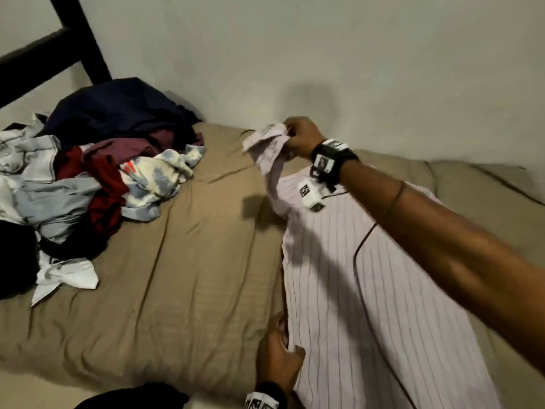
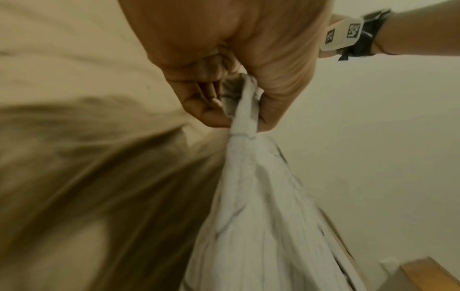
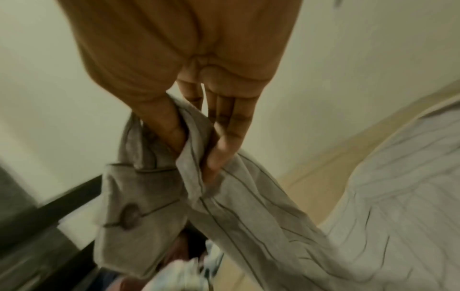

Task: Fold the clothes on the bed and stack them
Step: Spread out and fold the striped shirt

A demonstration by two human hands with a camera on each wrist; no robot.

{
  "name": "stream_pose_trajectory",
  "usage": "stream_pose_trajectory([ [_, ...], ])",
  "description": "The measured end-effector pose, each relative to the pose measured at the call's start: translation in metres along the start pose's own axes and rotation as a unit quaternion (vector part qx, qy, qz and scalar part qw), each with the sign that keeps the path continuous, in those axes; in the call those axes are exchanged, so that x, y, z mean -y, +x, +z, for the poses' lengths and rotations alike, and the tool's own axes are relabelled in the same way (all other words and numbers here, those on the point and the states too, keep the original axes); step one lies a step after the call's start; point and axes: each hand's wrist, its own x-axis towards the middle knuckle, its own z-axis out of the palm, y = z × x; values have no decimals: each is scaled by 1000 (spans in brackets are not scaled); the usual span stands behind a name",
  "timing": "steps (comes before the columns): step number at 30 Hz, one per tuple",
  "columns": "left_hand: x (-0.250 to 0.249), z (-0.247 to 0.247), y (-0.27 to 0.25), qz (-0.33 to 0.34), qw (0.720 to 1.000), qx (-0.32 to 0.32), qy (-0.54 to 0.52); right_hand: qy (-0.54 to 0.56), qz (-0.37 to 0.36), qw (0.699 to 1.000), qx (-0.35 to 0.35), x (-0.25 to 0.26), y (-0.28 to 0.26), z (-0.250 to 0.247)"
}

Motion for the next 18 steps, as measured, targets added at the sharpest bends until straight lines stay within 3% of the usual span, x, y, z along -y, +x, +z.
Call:
stream_pose_trajectory([
  [4, -50, 37, -31, 87, 990, 53, 96, 180, 22, 980, -83, -35, -30, -131],
  [8, -91, 85, -51, 124, 978, 68, 154, 213, 38, 968, -127, -89, -64, -209],
  [13, -101, 133, -59, 121, 964, 100, 213, 221, 50, 962, -151, -152, -104, -247],
  [18, -100, 156, -54, 117, 944, 130, 281, 229, 87, 956, -161, -212, -129, -243],
])
